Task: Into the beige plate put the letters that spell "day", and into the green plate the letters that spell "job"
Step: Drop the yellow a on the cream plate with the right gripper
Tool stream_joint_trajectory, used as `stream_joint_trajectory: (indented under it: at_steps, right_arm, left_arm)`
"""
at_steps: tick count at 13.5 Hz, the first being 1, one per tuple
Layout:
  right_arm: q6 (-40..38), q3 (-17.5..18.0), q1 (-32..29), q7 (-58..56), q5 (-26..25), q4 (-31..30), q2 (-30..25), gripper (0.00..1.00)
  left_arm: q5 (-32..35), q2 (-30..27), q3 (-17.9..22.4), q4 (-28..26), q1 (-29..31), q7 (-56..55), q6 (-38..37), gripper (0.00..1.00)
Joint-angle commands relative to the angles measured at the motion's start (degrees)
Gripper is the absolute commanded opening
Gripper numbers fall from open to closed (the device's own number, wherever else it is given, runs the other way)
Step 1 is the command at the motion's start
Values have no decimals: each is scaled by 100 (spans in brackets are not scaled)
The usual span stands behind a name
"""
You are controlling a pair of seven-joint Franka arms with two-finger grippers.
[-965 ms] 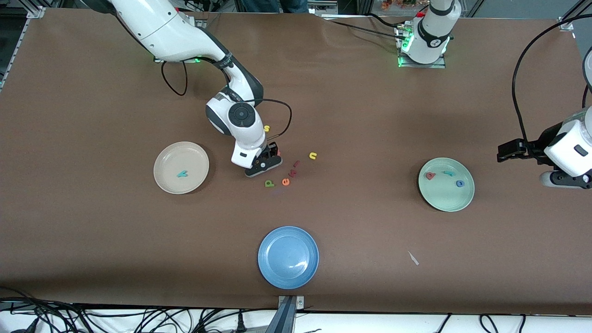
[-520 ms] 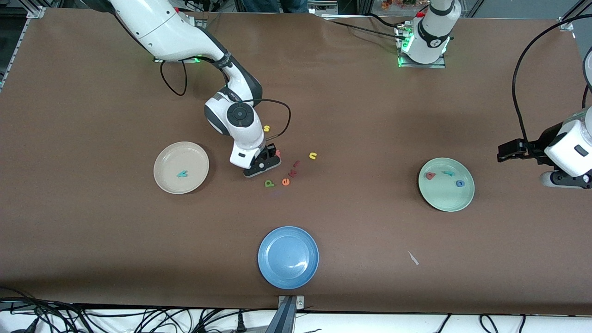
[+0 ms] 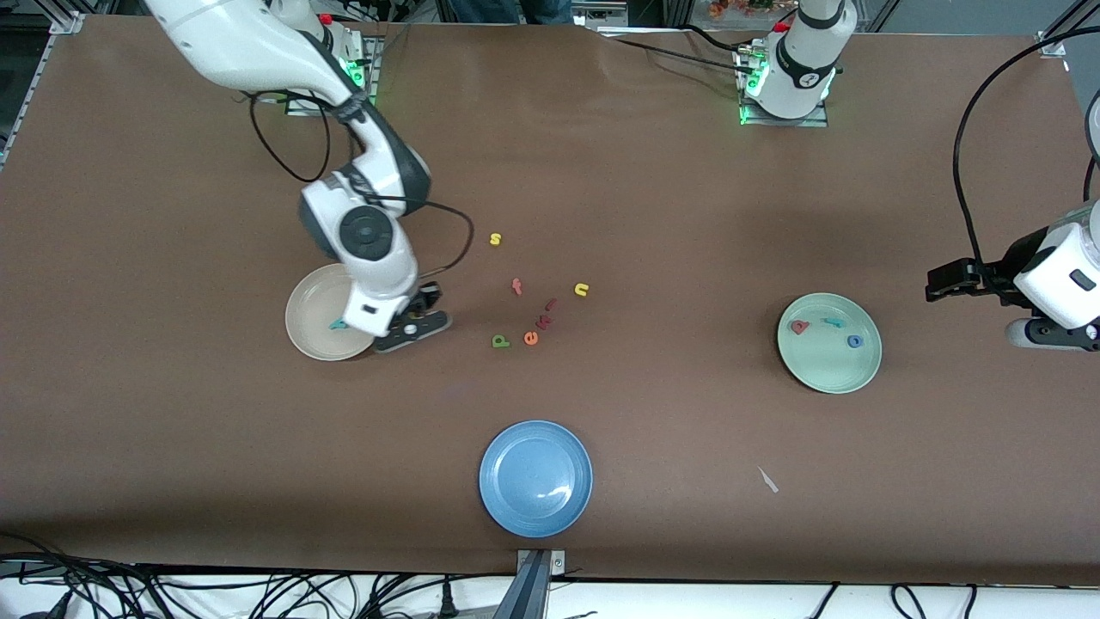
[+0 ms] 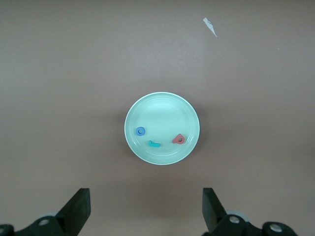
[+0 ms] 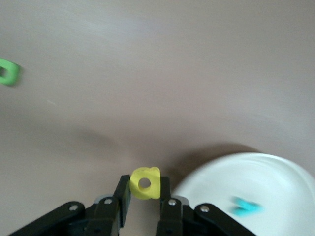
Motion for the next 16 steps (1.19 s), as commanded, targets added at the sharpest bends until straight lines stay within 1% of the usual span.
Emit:
stream_joint_trajectory:
  at_steps: [1, 2, 3, 4, 5, 6, 7, 9, 10, 11, 12, 16]
  right_arm:
    - [8, 86, -741, -942, -11, -909, -714, 17]
    - [8, 51, -875, -1136, -2, -1068, -785, 20]
    - [8, -1, -911, -1147, 68, -1130, -820, 26]
    - [-1, -2, -911, -1095, 156, -1174, -812, 36]
    - [-1, -2, -911, -1068, 287, -1175, -794, 49]
    - [-10, -2, -902, -1042, 541, -1175, -786, 60]
    - [-10, -2, -894, -1024, 726, -1166, -777, 61]
    - [-1, 68, -780, -753, 763, -1105, -759, 63]
    - [7, 77, -518, -560, 772, -965, -698, 63]
    - [42, 68, -246, -280, 780, -738, -524, 63]
    - [51, 68, 18, 63, 780, -379, -365, 63]
    - [60, 68, 529, 908, 763, 1063, 741, 63]
  left_arm:
    - [75, -91, 14, -70, -1, 95, 4, 100]
    - [75, -91, 5, -70, -1, 95, 4, 100]
    - [75, -91, 5, -70, -1, 95, 4, 100]
    - [75, -91, 5, -70, -1, 95, 4, 100]
    - [75, -91, 5, -79, -1, 95, 4, 100]
    - [75, -91, 5, -79, -1, 95, 4, 100]
    - [84, -91, 5, -79, -1, 95, 4, 100]
    - [75, -91, 5, -79, -1, 95, 4, 100]
    - [84, -91, 5, -79, -1, 95, 4, 100]
    - [84, -91, 5, -79, -1, 95, 4, 100]
    - [84, -91, 5, -87, -1, 87, 4, 100]
    - [93, -91, 5, -87, -1, 86, 4, 100]
